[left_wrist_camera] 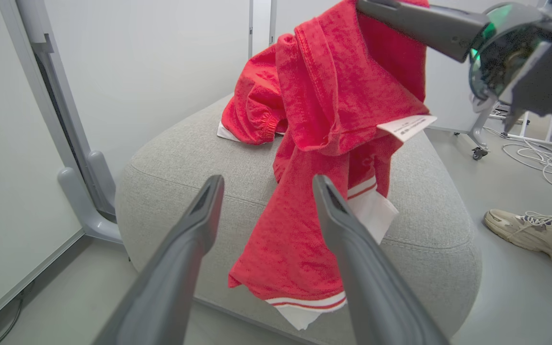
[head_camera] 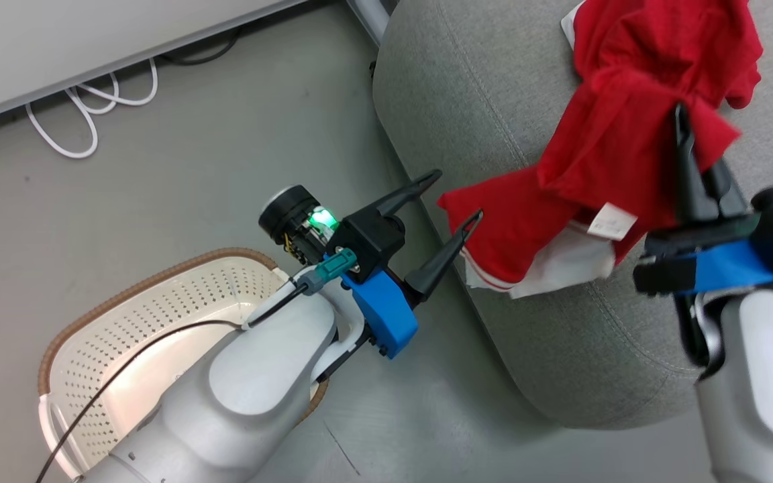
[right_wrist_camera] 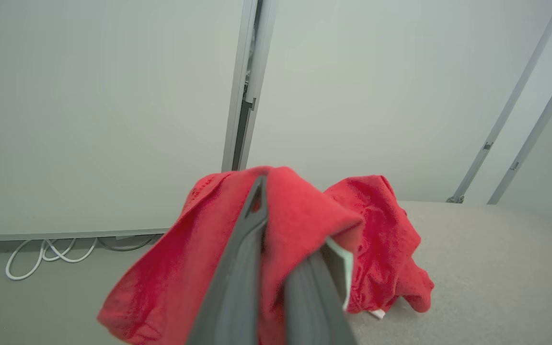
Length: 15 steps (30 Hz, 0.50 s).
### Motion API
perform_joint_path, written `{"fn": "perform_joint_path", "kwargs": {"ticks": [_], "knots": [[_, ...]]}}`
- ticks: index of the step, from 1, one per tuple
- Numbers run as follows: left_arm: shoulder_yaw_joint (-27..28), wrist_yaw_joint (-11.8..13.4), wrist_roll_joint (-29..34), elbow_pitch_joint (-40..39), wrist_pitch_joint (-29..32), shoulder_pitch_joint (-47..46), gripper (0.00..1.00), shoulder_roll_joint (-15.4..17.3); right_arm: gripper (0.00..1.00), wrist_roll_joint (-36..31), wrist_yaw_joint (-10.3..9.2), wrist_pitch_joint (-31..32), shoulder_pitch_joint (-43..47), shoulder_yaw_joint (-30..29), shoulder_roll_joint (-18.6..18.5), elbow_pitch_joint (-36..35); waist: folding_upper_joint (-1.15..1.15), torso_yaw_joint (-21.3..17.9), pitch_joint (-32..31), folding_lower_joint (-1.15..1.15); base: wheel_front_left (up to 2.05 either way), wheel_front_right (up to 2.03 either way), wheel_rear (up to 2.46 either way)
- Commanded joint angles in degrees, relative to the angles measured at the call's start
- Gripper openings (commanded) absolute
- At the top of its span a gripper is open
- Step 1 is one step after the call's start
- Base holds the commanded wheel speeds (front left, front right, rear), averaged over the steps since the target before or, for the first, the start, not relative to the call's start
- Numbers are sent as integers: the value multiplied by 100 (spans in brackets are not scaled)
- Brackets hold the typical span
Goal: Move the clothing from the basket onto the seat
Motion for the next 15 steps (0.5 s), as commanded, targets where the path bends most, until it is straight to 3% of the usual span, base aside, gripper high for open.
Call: {"fn": "perform_joint_path", "kwargs": {"ticks": [1, 8, 15], "knots": [[33, 38, 29, -39, 26, -74, 100, 74, 0, -79, -3, -6, -279, 96, -161, -102, 0, -2, 117, 0, 0, 0, 0], [5, 92, 111, -315, 211, -263, 100, 301, 0, -50, -3, -5, -1537, -81, -904, -363, 0, 84, 662, 0, 0, 0, 0], [20, 166, 232, -793, 514, -537, 100, 638, 0, 170, -3, -5, -2582, -1090, -1570, -476, 0, 189, 1378, 0, 0, 0, 0]]}}
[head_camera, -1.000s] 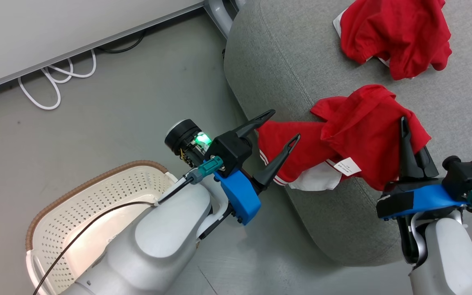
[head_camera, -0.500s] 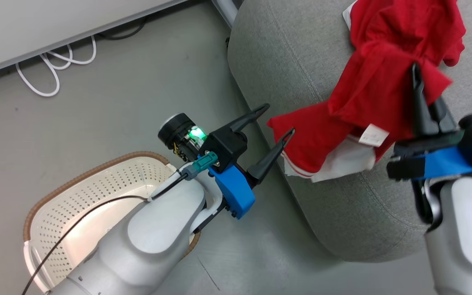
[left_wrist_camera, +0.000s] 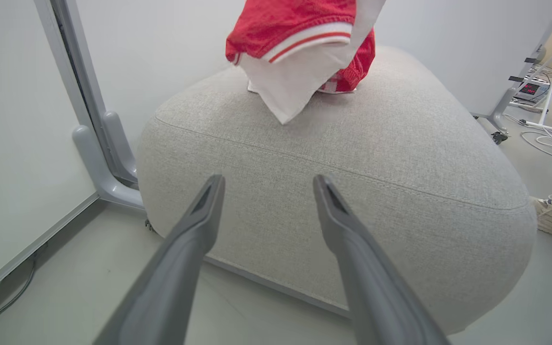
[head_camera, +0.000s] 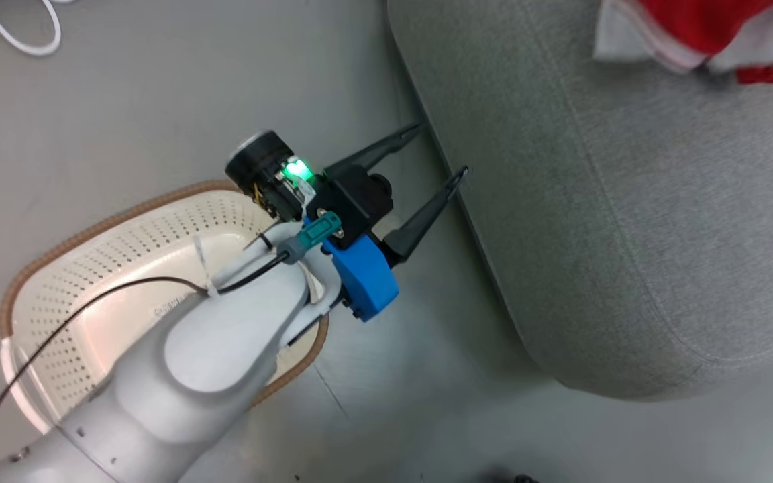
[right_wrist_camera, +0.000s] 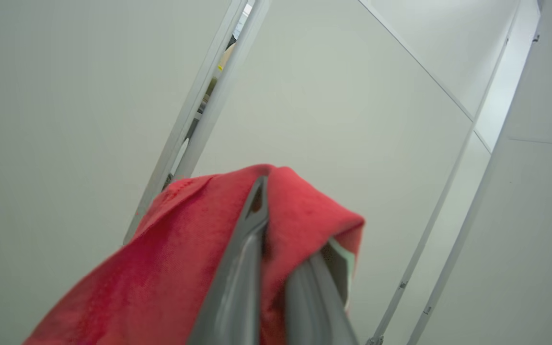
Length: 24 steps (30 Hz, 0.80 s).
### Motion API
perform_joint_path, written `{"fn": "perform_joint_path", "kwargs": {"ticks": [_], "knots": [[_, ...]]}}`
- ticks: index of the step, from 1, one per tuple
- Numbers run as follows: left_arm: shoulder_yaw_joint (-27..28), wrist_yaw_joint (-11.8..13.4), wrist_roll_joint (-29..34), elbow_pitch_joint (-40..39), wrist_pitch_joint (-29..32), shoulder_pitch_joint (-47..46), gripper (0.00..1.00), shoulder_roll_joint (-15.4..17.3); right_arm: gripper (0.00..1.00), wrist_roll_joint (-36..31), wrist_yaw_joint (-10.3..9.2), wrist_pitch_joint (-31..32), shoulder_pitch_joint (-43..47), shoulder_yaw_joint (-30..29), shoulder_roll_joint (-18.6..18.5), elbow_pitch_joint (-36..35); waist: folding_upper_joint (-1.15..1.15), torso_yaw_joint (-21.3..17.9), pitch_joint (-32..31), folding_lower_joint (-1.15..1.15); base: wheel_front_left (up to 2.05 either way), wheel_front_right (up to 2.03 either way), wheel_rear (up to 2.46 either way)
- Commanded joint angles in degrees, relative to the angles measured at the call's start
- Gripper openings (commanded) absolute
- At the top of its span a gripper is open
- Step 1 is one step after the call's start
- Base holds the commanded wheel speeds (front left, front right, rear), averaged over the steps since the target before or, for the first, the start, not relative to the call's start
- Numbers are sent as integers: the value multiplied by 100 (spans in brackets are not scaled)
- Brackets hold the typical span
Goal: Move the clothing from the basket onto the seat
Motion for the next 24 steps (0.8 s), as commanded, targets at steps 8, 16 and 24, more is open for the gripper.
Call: {"fn": "perform_joint_path", "kwargs": {"ticks": [8, 16, 24], "knots": [[102, 135, 192, -735, 394, -440, 100, 531, 0, 309, -3, -4, -824, -874, -811, 677, 0, 47, 1128, -1, 0, 0, 0], [130, 220, 251, -1163, 609, -591, 100, 734, 0, 170, -3, -3, -784, -1237, -1012, 1450, 0, 64, 1566, -1, 0, 0, 0], [92, 256, 274, -1397, 705, -631, 100, 850, 0, 53, -3, -3, -565, -1163, -633, 2003, 0, 68, 1726, -1, 0, 0, 0]]}}
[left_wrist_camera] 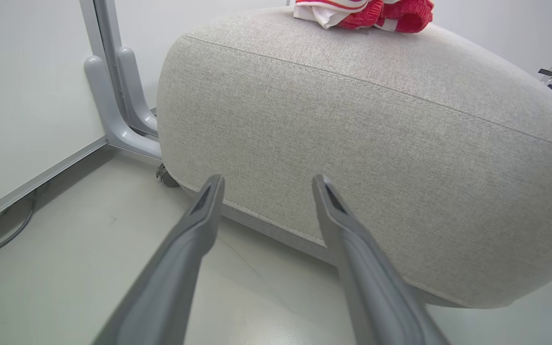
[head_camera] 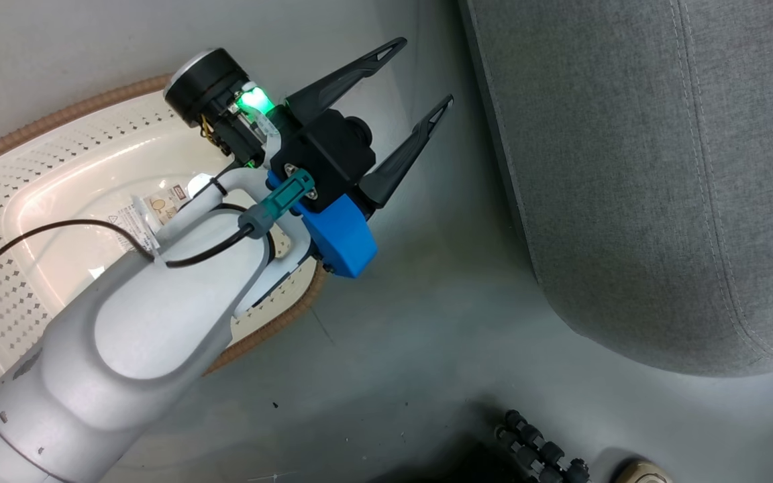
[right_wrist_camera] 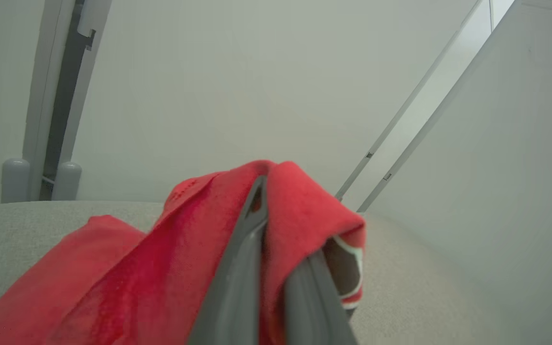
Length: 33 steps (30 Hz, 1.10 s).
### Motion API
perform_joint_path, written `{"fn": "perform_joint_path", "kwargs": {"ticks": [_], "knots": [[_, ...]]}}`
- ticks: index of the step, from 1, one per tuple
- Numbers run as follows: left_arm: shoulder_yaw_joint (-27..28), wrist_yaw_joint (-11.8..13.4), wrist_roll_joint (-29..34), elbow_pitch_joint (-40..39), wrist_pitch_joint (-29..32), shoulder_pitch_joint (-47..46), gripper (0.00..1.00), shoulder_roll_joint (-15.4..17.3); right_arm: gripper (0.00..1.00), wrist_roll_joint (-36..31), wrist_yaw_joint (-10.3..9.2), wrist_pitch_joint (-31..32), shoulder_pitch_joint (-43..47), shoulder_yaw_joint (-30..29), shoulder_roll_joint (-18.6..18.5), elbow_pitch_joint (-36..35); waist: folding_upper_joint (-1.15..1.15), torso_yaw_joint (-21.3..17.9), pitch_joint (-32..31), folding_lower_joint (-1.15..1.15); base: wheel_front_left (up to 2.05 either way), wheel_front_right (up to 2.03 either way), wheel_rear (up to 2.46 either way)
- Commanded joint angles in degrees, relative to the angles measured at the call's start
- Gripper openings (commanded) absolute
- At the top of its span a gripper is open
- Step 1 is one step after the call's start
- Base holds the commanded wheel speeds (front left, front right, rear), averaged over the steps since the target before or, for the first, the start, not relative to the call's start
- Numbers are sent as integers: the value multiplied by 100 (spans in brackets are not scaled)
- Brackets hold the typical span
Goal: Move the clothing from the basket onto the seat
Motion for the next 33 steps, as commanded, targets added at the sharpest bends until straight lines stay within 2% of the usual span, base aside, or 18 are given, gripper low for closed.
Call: {"fn": "perform_joint_path", "kwargs": {"ticks": [1, 13, 14, 15, 16, 21, 25, 33], "knots": [[-17, 19, 27, -36, 9, -79, 100, 49, 0, -32, -4, -5, 117, 23, 115, 43, 0, 2, 9, -1, 0, 0, 0], [-64, 70, 5, -101, 41, -57, 100, 96, 0, -376, -4, -5, 564, -161, 942, 124, 0, -56, -49, -1, 0, 0, 0], [-70, 76, -1, -95, 26, -48, 100, 91, 15, -392, -4, -4, 595, -203, 981, 84, 0, -63, -79, -1, 0, 0, 0], [-77, 80, -8, -93, 14, -36, 100, 77, 83, -403, -4, -4, 623, -240, 1002, 53, 0, -65, -110, -1, 0, 0, 0], [-85, 84, -17, -82, -13, -22, 100, 65, 100, -396, -4, -4, 649, -276, 1015, 27, 0, -63, -152, -1, 0, 0, 0], [-125, 84, -81, 32, -165, 66, 100, -31, 100, -313, -4, -4, 950, -407, 976, -19, 0, -59, -451, -1, 0, 0, 0], [-133, 104, -166, 197, -384, 199, 100, -130, 100, -381, -4, -4, 1289, -463, 1100, -59, 0, -89, -831, -1, 0, 0, 0], [-29, 193, -436, 639, -866, 532, 100, -418, 100, -341, -4, -5, 2038, -330, 1024, -574, 0, 50, -1706, -1, 0, 0, 0]]}}
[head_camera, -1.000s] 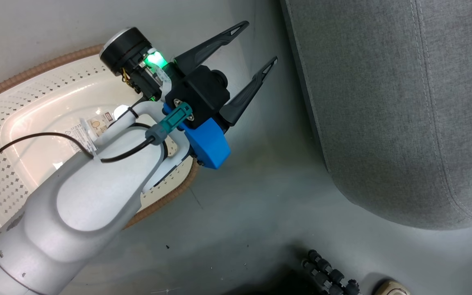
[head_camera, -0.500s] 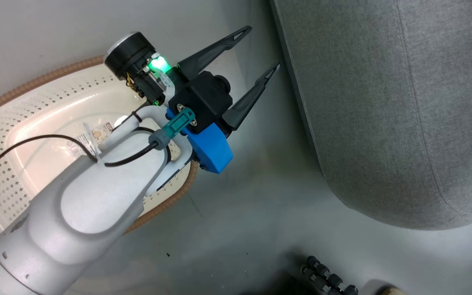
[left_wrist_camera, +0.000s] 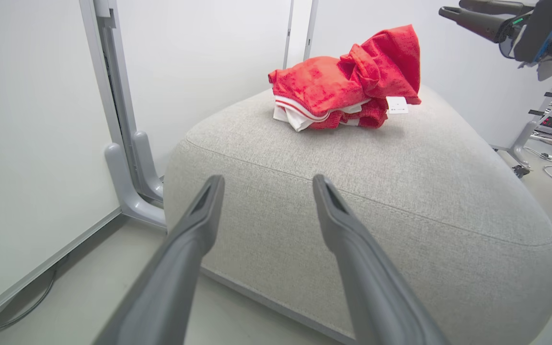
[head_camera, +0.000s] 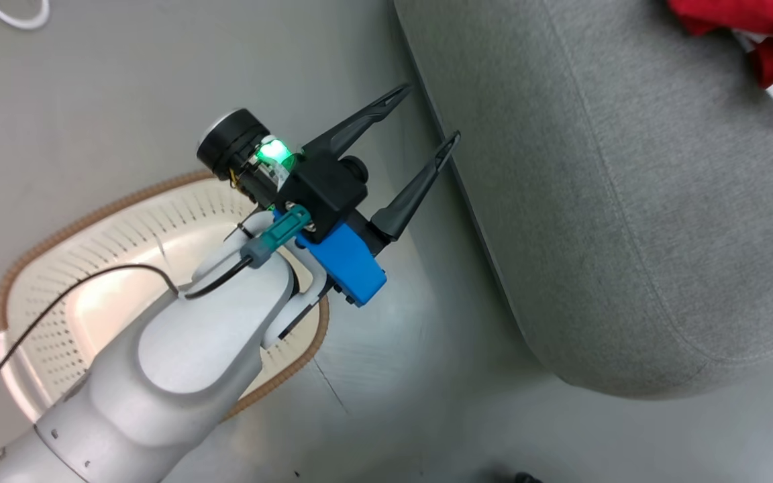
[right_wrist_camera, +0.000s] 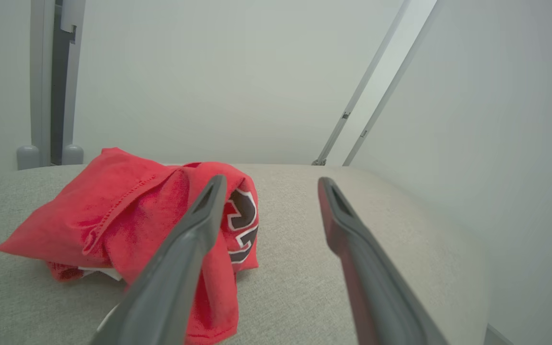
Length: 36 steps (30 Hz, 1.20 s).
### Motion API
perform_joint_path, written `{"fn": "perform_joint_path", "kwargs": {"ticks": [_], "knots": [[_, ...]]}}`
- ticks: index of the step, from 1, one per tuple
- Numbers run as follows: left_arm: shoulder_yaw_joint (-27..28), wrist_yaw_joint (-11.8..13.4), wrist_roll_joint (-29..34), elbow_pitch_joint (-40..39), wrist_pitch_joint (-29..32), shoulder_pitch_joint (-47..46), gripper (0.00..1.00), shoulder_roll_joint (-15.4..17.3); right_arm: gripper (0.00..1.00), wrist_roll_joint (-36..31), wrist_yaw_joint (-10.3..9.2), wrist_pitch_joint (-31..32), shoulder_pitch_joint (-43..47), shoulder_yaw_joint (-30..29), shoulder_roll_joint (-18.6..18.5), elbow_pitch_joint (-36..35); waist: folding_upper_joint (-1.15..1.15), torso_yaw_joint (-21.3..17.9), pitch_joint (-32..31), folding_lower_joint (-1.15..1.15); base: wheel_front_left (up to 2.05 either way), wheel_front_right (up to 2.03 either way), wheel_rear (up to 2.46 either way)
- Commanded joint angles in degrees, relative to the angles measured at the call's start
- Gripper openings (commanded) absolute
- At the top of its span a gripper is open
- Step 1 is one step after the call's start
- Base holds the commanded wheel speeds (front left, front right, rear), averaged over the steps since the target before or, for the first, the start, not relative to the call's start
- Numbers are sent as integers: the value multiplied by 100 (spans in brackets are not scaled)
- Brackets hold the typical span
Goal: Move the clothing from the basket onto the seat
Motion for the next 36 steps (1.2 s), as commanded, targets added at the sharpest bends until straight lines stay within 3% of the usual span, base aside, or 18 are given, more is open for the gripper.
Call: {"fn": "perform_joint_path", "kwargs": {"ticks": [1, 9, 16, 24, 36], "knots": [[82, 51, -65, 86, -105, 146, 100, -40, 100, 20, -4, -4, 154, 99, -37, -126, 0, 126, -438, 1, 0, 0, 0], [543, 268, -347, 406, -386, 577, 100, -197, 100, 113, -4, -4, 741, 741, 36, -914, 0, 560, -1231, 1, 0, 0, 0], [1435, 494, -260, 153, -410, 1167, 100, -258, 100, 140, -4, -4, 1046, 1429, 183, -1255, 0, 1079, -1769, 1, 0, 0, 0], [2443, 440, 5, -28, -410, 2055, 100, -441, 100, 165, -4, -4, 1359, 2179, 385, -1265, 0, 1619, -2332, 1, 0, 0, 0], [3795, 272, 455, -231, -409, 3300, 100, -690, 100, 343, -4, -4, 1905, 2772, 823, -1108, 0, 1945, -2878, 1, 0, 0, 0]]}}
